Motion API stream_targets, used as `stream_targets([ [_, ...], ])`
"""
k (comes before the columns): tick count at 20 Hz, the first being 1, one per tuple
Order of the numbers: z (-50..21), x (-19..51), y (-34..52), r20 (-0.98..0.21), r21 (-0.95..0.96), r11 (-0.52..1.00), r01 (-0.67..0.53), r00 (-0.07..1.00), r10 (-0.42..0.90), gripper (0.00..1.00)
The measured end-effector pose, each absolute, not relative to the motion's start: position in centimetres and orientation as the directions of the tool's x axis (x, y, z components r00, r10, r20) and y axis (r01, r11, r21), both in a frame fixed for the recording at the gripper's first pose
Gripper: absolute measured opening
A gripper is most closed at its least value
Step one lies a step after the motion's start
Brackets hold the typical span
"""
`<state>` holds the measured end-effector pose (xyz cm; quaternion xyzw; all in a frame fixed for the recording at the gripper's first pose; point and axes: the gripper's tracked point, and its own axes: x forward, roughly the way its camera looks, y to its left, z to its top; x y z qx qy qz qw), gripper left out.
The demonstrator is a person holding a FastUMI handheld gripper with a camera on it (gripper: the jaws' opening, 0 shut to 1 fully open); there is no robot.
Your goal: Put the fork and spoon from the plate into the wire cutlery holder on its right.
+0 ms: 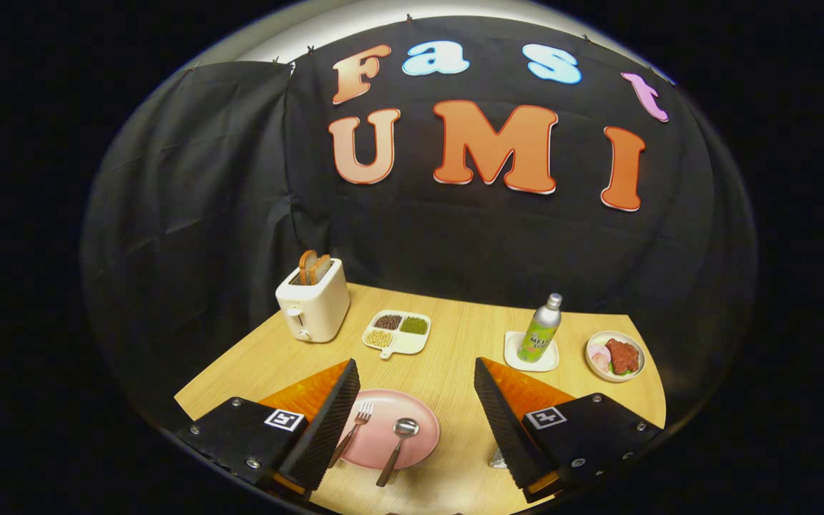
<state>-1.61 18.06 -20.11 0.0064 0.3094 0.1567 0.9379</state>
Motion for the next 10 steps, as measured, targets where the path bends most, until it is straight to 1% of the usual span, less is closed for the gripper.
stream_targets([
  [4, -25.0, -3.3, 19.5, -0.691, 0.137, 0.951, -0.277, 0.662, 0.292, 0.97],
  [8, -28.9, -4.8, 20.6, -0.771, 0.141, 0.953, -0.270, 0.573, 0.276, 0.97],
  [10, -30.7, -5.8, 20.9, -0.806, 0.139, 0.953, -0.271, 0.527, 0.267, 0.94],
])
